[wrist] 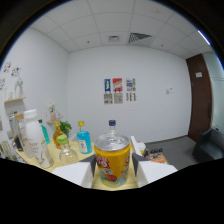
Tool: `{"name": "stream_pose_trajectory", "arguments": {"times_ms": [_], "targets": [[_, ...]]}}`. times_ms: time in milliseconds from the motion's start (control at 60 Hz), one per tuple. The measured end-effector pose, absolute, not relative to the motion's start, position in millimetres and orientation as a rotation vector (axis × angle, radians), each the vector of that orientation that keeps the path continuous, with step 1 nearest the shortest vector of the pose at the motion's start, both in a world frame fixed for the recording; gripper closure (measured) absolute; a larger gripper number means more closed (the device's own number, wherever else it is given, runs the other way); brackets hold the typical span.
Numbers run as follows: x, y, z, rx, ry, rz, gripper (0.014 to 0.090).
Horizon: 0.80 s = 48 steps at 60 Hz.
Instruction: Make me a cup of Vodka Sunrise.
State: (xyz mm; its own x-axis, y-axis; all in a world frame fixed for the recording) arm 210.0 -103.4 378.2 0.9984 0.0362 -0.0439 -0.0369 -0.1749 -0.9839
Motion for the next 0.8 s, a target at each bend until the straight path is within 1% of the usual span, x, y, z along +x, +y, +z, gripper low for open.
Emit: {"name": "stream_pose_trajectory", "arguments": {"times_ms": [33,67,283,467,550,650,717,800], "targets": [[210,-102,377,-1.744,-0.004,0.064,0.0467],[207,-99,378,-1.734,-0.016,0.076,0.0509],[207,-110,383,-1.727,-0.014,0.065,0.0530],[207,-143,424,-1.655,0.010,0.049,0.0534],[198,-169,428,-1.636,0.032,0.074,0.0535],[184,-196,400,-1.651,0.045,0.078,0.0537],[171,-210,362,-1.703,0.040,0.073,0.0537],[155,-221,304,-1.777,0.061,0.097,0.0538]]}}
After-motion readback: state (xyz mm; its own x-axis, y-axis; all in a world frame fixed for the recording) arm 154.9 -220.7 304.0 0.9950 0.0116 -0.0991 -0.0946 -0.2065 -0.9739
